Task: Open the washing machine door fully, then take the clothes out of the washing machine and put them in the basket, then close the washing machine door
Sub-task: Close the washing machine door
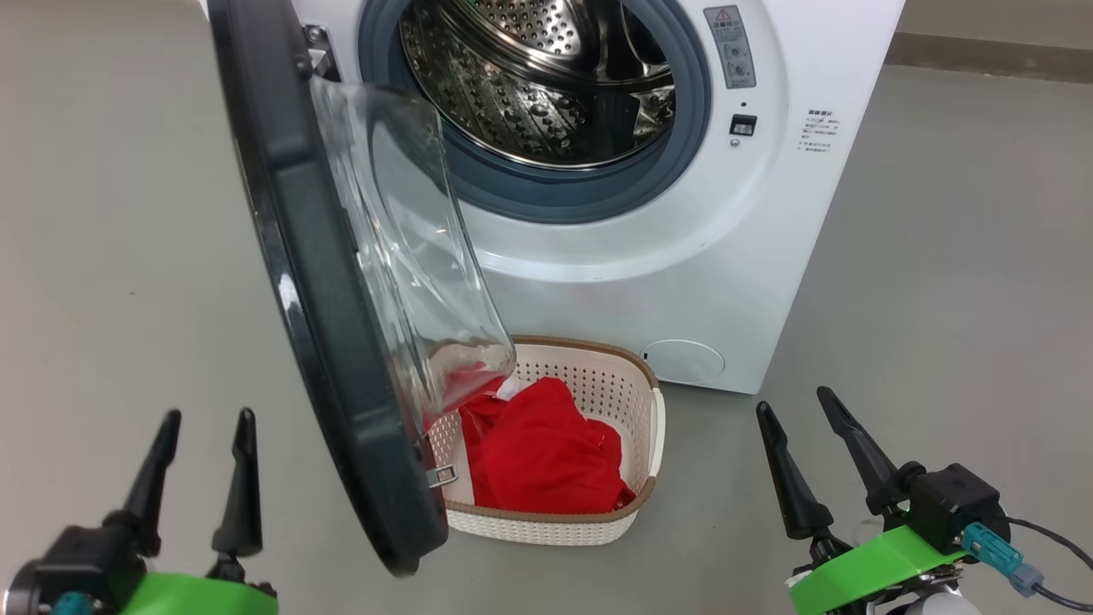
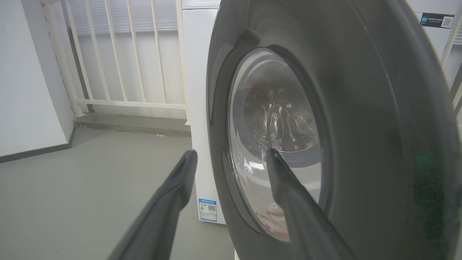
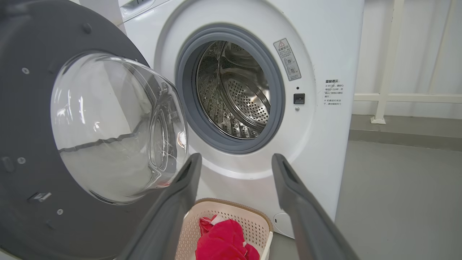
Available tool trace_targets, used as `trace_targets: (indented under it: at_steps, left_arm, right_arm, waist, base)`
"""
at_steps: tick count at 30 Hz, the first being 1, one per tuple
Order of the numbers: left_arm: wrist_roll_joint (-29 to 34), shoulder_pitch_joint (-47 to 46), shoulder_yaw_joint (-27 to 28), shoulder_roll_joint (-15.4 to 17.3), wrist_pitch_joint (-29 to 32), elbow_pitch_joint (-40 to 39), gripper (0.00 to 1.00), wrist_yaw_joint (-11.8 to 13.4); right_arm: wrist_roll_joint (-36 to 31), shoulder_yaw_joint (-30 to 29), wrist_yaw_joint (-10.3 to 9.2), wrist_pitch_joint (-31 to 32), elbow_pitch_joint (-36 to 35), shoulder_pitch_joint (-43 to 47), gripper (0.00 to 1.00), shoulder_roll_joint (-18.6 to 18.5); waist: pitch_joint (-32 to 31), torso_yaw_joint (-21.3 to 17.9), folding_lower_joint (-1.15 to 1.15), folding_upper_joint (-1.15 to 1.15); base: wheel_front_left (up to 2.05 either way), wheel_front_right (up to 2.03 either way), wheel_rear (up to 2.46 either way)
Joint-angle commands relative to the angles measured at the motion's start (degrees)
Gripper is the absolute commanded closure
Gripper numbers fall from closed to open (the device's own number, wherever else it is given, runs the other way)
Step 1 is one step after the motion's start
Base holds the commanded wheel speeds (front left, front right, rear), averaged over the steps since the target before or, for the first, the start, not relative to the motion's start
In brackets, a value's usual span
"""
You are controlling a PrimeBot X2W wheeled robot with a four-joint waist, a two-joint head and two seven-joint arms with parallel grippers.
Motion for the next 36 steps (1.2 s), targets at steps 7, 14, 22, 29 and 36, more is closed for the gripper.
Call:
trace_targets:
  at_steps: [7,14,22,29,36]
  left_arm:
    - [3.30,0.51,1.69,0.28,-0.69,0.04,0.00,-0.30]
    - [4.41,0.65,1.84,0.31,-0.70,0.85,0.00,-0.42]
    - [4.78,0.80,1.74,0.11,-0.70,1.23,0.00,-0.50]
    - [5.08,1.05,1.35,0.17,-0.70,1.51,0.00,-0.53]
    - [5.05,0.96,1.41,0.52,-0.70,1.85,0.00,-0.54]
  right_arm:
    - [0.95,1.63,0.37,-0.37,-1.29,-1.13,0.00,-0.31]
    - [1.13,1.73,0.37,-0.37,-1.20,-0.94,0.00,-0.31]
    - [1.27,1.90,0.37,-0.37,-1.12,-0.58,0.00,-0.31]
    - [1.47,2.10,0.37,-0.37,-1.06,-0.36,0.00,-0.31]
    - [1.55,2.05,0.37,-0.37,-1.12,-0.29,0.00,-0.31]
  waist:
    - [-0.68,0.30,0.00,0.00]
    - [-1.08,0.52,0.00,0.00]
    - [-1.60,0.92,0.00,0.00]
    - [-1.99,1.08,0.00,0.00]
    - [-2.21,1.06,0.00,0.00]
  base:
    - [0.00,0.00,0.00]
    - [0.00,0.00,0.00]
    - [0.00,0.00,0.00]
    - [0.00,0.00,0.00]
    - [0.00,0.00,0.00]
